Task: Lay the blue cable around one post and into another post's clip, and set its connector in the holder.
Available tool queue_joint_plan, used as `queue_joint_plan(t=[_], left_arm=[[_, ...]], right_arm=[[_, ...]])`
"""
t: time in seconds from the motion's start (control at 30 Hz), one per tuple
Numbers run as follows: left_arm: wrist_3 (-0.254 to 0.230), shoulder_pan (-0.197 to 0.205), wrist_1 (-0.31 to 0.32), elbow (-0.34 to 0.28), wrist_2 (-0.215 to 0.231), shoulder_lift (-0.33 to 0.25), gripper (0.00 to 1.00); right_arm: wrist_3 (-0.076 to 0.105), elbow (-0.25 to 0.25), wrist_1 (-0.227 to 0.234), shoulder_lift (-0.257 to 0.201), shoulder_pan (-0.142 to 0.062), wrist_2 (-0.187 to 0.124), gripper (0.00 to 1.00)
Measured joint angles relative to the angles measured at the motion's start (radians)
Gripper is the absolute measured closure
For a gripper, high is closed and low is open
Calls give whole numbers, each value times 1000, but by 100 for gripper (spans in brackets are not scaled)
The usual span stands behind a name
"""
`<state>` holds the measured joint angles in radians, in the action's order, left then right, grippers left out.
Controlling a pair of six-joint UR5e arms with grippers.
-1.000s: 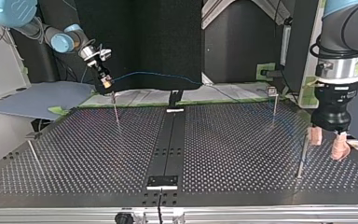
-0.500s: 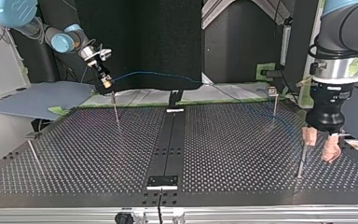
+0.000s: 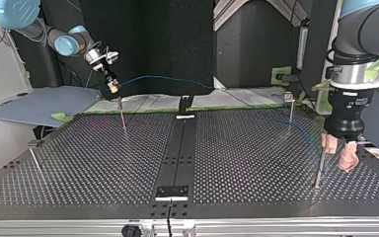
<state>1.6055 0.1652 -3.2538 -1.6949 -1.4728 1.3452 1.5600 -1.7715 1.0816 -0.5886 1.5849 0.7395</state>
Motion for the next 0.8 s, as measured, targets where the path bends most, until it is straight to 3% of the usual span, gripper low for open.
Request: queue_joint_plan(t=[0.27,0.8], left_arm=[[-45,-3,0,-2,-13,1,0],[-34,-3,24,-32,-38,12,0]], right_arm=[[-2,0,-1,0,0,0,100],[-3,0,-2,1,1,0,100]])
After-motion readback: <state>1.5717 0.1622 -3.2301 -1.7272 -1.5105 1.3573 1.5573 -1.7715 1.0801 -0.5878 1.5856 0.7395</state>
